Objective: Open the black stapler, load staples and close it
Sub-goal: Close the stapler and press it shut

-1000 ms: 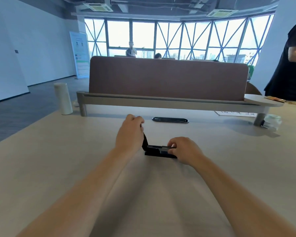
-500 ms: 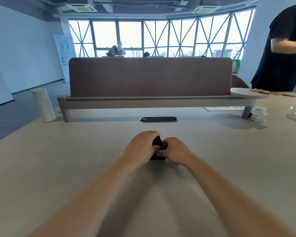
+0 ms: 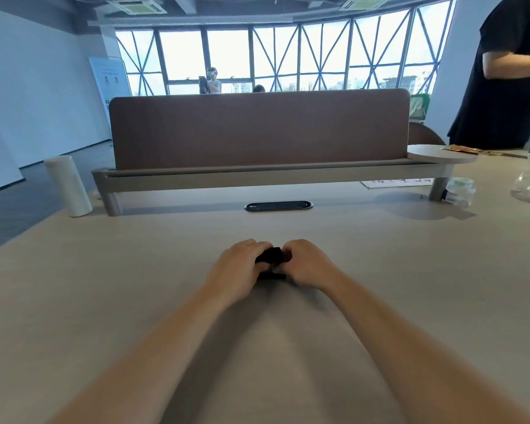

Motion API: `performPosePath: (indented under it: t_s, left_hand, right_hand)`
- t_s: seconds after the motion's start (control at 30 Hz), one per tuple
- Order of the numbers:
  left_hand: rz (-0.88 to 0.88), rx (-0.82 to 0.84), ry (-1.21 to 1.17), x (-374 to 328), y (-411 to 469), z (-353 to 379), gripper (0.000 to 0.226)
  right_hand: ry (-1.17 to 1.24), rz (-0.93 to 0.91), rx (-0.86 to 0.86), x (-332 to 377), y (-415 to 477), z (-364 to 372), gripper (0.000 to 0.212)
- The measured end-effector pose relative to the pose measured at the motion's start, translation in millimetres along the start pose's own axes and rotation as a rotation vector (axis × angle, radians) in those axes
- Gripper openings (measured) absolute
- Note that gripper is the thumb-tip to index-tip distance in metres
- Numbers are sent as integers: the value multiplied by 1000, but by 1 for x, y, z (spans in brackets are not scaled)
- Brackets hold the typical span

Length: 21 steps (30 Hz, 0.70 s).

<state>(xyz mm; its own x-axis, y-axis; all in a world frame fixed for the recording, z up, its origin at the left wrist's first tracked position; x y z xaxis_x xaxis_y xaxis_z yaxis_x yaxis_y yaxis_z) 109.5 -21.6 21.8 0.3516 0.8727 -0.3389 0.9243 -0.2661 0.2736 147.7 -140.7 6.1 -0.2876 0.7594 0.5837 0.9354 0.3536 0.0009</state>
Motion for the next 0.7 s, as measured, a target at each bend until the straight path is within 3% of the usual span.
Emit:
performPosePath:
  t_s: [0.27,0.37,0.5,0.7]
  left_hand:
    - [0,-4,30,0,0,2,22]
    - [-32,-14,14,3,-2,1,33]
    - [-189,-53,70,21,-16,-3,56]
    - [-336,-41,-57,35,-48,-10,45]
  right_hand:
    - [-70,-31,17,4,1,2,21]
    - [-32,-23,-11,1,-1,1,21]
    - [-20,-6,-24,3,-4,1,17]
    - [-28,19,-12,20,-16,11,17]
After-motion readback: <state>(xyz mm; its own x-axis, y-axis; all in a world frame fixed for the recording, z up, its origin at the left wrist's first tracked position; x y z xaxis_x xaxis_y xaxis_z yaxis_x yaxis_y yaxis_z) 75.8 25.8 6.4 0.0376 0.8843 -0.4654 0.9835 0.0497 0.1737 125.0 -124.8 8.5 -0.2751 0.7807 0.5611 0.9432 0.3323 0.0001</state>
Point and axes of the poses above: each hand's wrist, its own y-axis towards the middle knuckle, its own z-axis out of the palm, x = y × z, the point moved 8 cm from there along y, towards the middle knuckle, and after that the axes turned 5 degrees about x, right-handed, at the moved point
